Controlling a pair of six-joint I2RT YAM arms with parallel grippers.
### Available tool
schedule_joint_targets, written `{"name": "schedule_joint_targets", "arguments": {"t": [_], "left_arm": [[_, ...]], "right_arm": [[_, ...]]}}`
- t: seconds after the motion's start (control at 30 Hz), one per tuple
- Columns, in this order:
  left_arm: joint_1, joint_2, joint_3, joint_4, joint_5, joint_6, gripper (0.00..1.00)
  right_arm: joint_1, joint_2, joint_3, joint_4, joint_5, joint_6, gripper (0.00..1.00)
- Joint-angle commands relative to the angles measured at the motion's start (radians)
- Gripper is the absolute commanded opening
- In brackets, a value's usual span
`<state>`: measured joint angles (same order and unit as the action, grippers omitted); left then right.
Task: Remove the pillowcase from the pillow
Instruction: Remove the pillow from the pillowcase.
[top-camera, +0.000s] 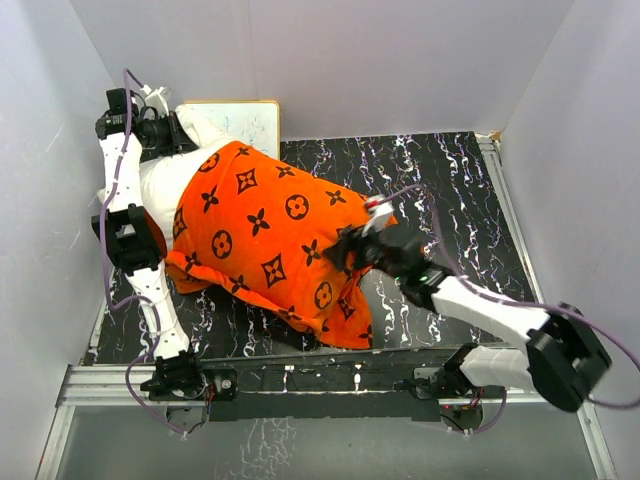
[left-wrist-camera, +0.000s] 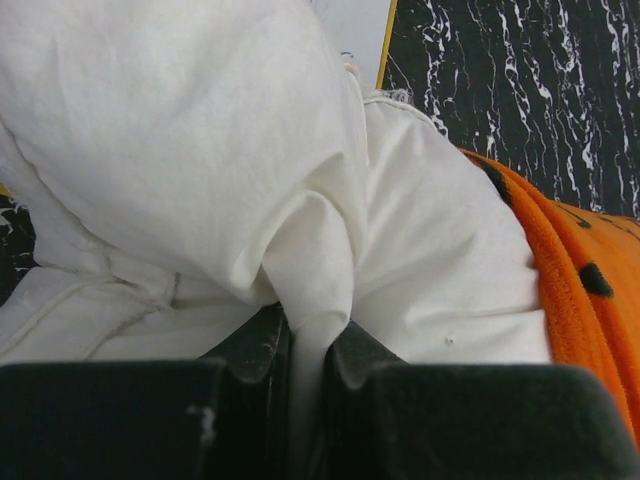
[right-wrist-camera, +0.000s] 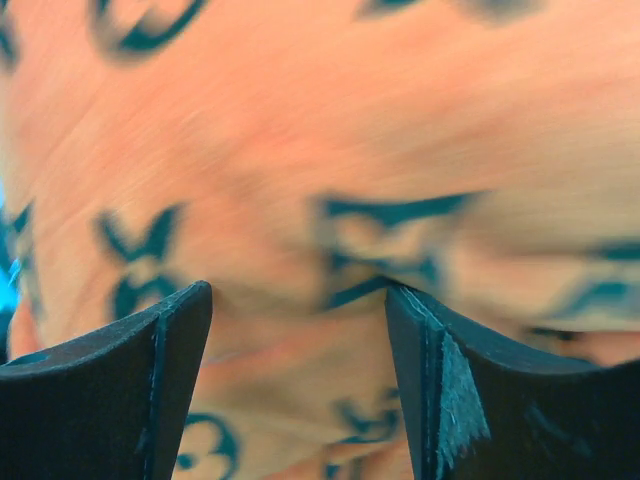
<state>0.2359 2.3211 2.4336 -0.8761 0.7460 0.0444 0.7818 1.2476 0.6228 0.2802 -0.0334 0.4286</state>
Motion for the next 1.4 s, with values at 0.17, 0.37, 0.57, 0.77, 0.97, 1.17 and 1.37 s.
{"name": "schedule_joint_targets", "arguments": {"t": [0.17, 0.37, 0.57, 0.77, 0.97, 1.17, 1.37], "left_arm": [[0.022, -0.171, 0.064, -0.027, 0.051, 0.030, 0.00], [0.037, -0.183, 0.052, -0.018, 0.053, 0.032, 0.00], [0.037, -0.178, 0.045, -0.018, 0.037, 0.049, 0.00], [0.037, -0.165, 0.044, -0.046, 0.020, 0.096, 0.00], [0.037, -0.166, 0.051, -0.045, 0.008, 0.120, 0.00], [0.038, -0.170, 0.046, -0.048, -0.022, 0.147, 0.00], [0.040, -0.198, 0.054, -0.034, -0.043, 0.156, 0.00]], "right_arm": [[-0.476, -0.132, 0.034, -0.359, -0.176, -0.158, 0.95], [-0.600, 0.044, 0.071, -0.287, -0.233, -0.250, 0.98], [-0.601, 0.225, 0.232, -0.276, -0.275, -0.541, 0.98], [-0.610, 0.330, 0.324, -0.291, -0.247, -0.784, 0.98], [-0.616, 0.471, 0.412, -0.387, -0.453, -0.821, 0.98], [-0.609, 0.480, 0.390, -0.399, -0.685, -0.820, 0.88], [-0.626, 0.412, 0.374, -0.329, -0.681, -0.682, 0.10]]}}
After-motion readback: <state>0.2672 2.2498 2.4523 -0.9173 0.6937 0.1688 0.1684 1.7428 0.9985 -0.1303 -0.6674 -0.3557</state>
